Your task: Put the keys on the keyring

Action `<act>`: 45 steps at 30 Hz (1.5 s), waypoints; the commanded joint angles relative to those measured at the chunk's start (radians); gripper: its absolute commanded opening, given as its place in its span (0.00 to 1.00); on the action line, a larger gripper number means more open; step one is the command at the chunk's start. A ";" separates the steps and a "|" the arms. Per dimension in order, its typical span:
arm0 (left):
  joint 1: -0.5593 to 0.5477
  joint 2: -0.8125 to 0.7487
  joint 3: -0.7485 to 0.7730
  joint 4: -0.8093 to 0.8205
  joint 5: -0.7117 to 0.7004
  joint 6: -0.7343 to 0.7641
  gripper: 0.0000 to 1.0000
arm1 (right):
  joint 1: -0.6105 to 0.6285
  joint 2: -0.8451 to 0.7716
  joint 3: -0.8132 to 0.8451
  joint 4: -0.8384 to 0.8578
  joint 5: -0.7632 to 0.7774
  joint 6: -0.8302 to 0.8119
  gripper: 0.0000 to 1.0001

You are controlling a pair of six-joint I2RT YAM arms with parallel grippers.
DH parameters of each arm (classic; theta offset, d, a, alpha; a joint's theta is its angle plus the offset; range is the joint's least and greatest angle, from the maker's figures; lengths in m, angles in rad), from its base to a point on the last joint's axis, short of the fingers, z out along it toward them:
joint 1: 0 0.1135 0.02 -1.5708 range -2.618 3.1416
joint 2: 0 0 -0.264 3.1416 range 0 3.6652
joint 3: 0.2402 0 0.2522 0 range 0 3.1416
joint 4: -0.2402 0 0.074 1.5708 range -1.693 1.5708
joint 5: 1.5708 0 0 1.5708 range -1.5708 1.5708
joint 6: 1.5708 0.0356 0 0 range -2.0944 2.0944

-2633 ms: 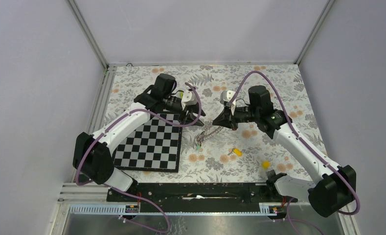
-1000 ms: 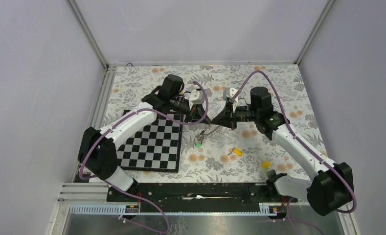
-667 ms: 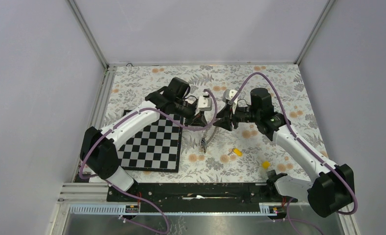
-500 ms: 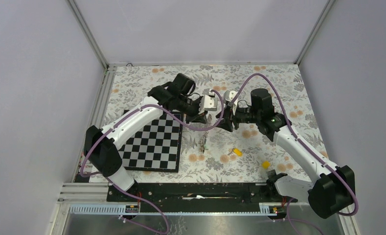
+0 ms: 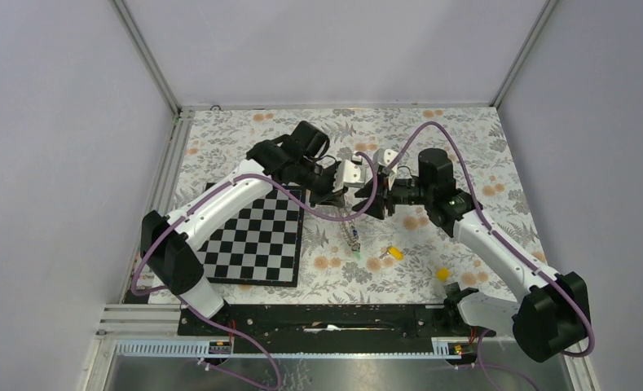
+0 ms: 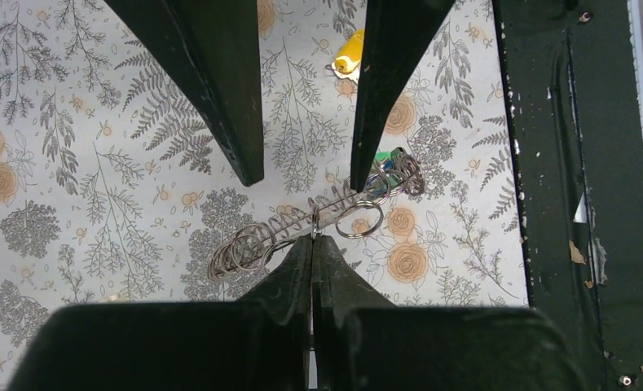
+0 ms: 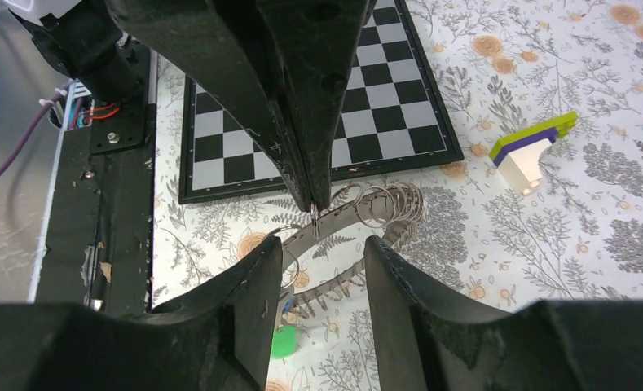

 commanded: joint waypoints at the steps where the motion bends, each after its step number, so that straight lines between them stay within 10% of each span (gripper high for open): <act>1: -0.004 -0.019 0.033 0.067 0.070 -0.023 0.00 | -0.003 0.016 -0.028 0.115 -0.063 0.072 0.48; 11: -0.005 -0.030 0.005 0.101 0.098 -0.047 0.00 | -0.003 0.048 -0.051 0.199 -0.084 0.139 0.41; 18: -0.002 -0.030 -0.002 0.131 0.116 -0.078 0.00 | -0.002 0.056 -0.052 0.223 -0.098 0.166 0.01; 30: 0.187 -0.162 -0.238 0.480 0.428 -0.289 0.56 | -0.057 0.038 -0.015 0.389 -0.124 0.459 0.00; 45: 0.196 -0.133 -0.352 0.876 0.520 -0.590 0.45 | -0.095 0.064 -0.110 0.739 -0.195 0.697 0.00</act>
